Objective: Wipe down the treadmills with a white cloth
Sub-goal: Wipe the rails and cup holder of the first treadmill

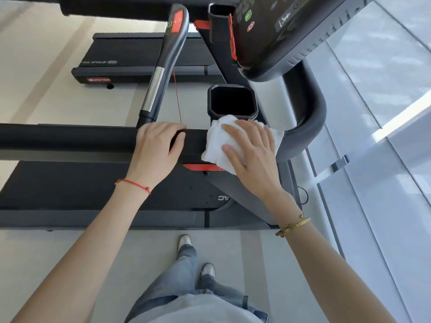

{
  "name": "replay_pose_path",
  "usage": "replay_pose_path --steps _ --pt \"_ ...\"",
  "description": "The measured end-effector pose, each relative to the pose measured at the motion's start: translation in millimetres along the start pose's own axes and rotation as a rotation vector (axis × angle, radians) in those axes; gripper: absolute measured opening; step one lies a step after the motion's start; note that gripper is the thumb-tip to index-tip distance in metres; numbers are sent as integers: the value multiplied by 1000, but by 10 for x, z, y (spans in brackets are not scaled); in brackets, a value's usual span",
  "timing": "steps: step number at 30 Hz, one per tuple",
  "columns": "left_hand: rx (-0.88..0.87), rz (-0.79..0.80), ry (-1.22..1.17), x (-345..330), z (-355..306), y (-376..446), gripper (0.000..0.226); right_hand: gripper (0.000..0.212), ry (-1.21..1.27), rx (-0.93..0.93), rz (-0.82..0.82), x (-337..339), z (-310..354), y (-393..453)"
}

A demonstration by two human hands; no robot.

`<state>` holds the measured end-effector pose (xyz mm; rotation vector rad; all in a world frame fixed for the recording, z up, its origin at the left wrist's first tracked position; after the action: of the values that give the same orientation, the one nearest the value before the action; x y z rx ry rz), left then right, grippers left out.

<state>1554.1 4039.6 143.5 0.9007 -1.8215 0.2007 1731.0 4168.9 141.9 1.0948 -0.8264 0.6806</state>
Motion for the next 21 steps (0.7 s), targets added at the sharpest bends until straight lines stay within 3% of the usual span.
replay_pose_path --steps 10,21 --pt "51 -136 60 263 578 -84 26 42 -166 127 45 -190 219 307" --pt "67 -210 61 716 1586 108 22 46 -250 308 100 -1023 1357 1149"
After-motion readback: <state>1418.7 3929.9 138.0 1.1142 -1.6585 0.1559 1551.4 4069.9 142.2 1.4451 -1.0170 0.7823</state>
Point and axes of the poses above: each hand's wrist, its own y-axis towards the middle knuckle, its own x-axis out of the back of the hand, z = x × y, the point moved 3 cm from there along y, towards the middle knuckle, and after that the axes turned 13 degrees about x, right-handed, at the moved point
